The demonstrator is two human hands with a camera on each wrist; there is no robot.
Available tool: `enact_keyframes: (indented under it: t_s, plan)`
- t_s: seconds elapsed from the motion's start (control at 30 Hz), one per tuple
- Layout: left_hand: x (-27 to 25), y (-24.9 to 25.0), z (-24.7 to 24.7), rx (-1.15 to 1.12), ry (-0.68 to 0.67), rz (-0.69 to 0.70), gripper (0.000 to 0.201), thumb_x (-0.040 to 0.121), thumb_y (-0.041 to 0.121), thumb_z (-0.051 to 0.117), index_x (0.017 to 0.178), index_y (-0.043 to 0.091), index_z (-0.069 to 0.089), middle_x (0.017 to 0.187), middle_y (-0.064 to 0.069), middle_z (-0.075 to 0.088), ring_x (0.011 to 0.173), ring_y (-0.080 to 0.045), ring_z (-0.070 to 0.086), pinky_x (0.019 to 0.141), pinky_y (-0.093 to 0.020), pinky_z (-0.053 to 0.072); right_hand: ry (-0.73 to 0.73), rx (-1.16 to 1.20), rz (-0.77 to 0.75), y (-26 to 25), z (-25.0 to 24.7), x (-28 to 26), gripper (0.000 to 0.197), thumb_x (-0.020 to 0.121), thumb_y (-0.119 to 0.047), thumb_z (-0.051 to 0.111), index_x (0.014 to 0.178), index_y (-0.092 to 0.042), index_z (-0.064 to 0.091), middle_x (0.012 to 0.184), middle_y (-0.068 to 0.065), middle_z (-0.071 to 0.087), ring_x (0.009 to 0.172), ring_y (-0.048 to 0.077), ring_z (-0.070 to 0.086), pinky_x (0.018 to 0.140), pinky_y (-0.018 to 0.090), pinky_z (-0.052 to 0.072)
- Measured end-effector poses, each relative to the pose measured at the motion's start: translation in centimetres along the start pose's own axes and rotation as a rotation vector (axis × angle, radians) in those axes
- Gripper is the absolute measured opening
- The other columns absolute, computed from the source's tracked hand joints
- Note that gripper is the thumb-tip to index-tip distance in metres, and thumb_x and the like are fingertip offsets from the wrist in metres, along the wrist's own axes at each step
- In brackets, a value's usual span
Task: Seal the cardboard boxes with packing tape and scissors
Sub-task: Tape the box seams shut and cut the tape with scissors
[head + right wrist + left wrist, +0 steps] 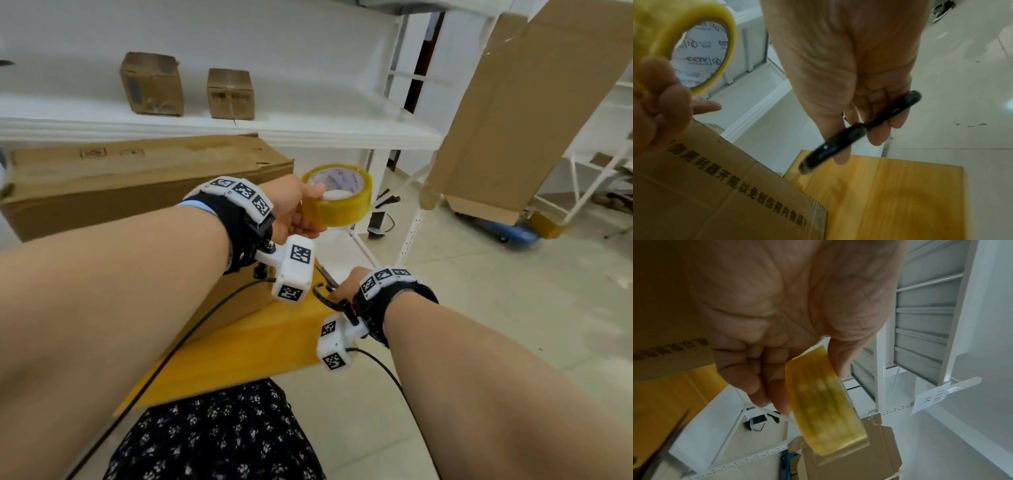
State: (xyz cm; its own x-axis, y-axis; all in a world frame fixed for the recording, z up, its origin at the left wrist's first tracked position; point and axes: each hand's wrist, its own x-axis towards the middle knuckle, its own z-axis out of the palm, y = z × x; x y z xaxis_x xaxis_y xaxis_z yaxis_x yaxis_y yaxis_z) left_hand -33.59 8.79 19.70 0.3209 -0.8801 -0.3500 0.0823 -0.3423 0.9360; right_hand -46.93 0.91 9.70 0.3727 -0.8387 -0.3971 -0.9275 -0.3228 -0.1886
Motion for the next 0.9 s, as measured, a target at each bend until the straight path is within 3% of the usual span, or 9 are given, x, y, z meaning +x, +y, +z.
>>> enact_keyframes:
  t_s: [0.1, 0.2, 0.27, 0.33, 0.47, 0.53, 0.63, 0.8, 0.9]
  plan:
    - [1.3, -0.9, -0.1, 0.017, 0.003, -0.044, 0.049, 0.099, 0.04, 0.047, 0.133, 0.005, 0.049, 0.081, -0.013, 0.062, 0.071, -0.021, 0.059, 0.052, -0.026, 0.045, -0.054, 0.085, 0.018, 0.1, 1.7, 1.5, 0.034, 0.096, -0.039, 0.059, 0.072, -0.015, 0.053, 0.082, 0.007, 0.058, 0.08, 0.026, 0.056, 0.095, 0.043, 0.05]
    - [2.3, -1.5, -0.4, 0.012, 0.012, -0.068, 0.048, 0.1, 0.039, 0.046, 0.133, 0.005, 0.049, 0.081, -0.012, 0.062, 0.071, -0.021, 0.059, 0.052, -0.026, 0.046, -0.064, 0.068, 0.035, 0.1, 2.5, 2.3, 0.038, 0.097, -0.047, 0.055, 0.066, -0.032, 0.039, 0.096, 0.012, 0.059, 0.096, 0.03, 0.058, 0.093, 0.043, 0.05]
    - [2.7, -1.9, -0.5, 0.012, 0.014, -0.078, 0.045, 0.1, 0.038, 0.046, 0.129, 0.004, 0.051, 0.08, -0.011, 0.062, 0.07, -0.02, 0.059, 0.047, -0.02, 0.047, -0.129, 0.177, 0.007, 0.0, 2.9, 3.0, 0.033, 0.095, -0.031, 0.065, 0.072, -0.031, 0.04, 0.104, 0.011, 0.051, 0.094, 0.027, 0.05, 0.075, 0.026, 0.048]
    - [3.1, -2.3, -0.5, 0.025, 0.015, -0.087, 0.041, 0.101, 0.038, 0.046, 0.124, 0.005, 0.052, 0.079, -0.01, 0.061, 0.069, -0.019, 0.058, 0.042, -0.017, 0.046, -0.161, 0.207, -0.03, 0.1, 3.3, 4.0, 0.018, 0.088, -0.017, 0.072, 0.094, -0.016, 0.055, 0.11, 0.01, 0.05, 0.094, 0.024, 0.045, 0.062, 0.022, 0.041]
    - [3.9, -3.1, -0.7, 0.034, 0.019, -0.095, 0.035, 0.102, 0.034, 0.046, 0.121, 0.006, 0.053, 0.082, -0.011, 0.062, 0.067, -0.018, 0.059, 0.042, -0.019, 0.047, -0.141, 0.174, -0.056, 0.3, 4.9, 5.6, 0.051, 0.085, -0.017, 0.075, 0.132, -0.007, 0.057, 0.136, 0.015, 0.056, 0.097, 0.024, 0.047, 0.072, 0.028, 0.042]
    - [4.3, -3.4, -0.8, 0.034, 0.011, -0.107, 0.038, 0.101, 0.034, 0.046, 0.125, 0.005, 0.053, 0.084, -0.011, 0.064, 0.07, -0.019, 0.06, 0.052, -0.027, 0.048, -0.138, 0.087, -0.05, 0.5, 5.4, 5.4, 0.039, 0.093, -0.019, 0.065, 0.13, -0.007, 0.06, 0.134, 0.013, 0.06, 0.102, 0.027, 0.058, 0.079, 0.03, 0.046]
    - [4.5, -3.6, -1.0, 0.013, 0.008, -0.108, 0.041, 0.1, 0.034, 0.049, 0.13, 0.006, 0.051, 0.086, -0.01, 0.065, 0.076, -0.019, 0.061, 0.061, -0.03, 0.048, -0.117, -0.087, -0.038, 0.1, 5.9, 4.8, 0.025, 0.096, -0.027, 0.054, 0.107, -0.011, 0.069, 0.115, 0.011, 0.07, 0.105, 0.034, 0.067, 0.093, 0.045, 0.049]
    - [4.2, -3.0, -1.0, 0.0, 0.006, -0.08, 0.036, 0.099, 0.035, 0.052, 0.124, 0.009, 0.053, 0.089, -0.008, 0.066, 0.081, -0.019, 0.059, 0.063, -0.029, 0.047, -0.118, 0.366, -0.037, 0.9, 5.5, 5.8, 0.047, 0.087, -0.016, 0.068, 0.132, -0.009, 0.059, 0.13, 0.013, 0.06, 0.12, 0.033, 0.059, 0.099, 0.044, 0.051]
    - [3.6, -2.3, -1.0, 0.0, 0.011, -0.055, 0.037, 0.098, 0.037, 0.052, 0.123, 0.009, 0.054, 0.09, -0.009, 0.066, 0.081, -0.019, 0.058, 0.064, -0.029, 0.046, 0.028, 0.688, -0.023, 1.1, 2.5, 6.1, 0.027, 0.092, -0.011, 0.06, 0.119, -0.01, 0.066, 0.115, 0.01, 0.068, 0.109, 0.031, 0.066, 0.092, 0.041, 0.056]
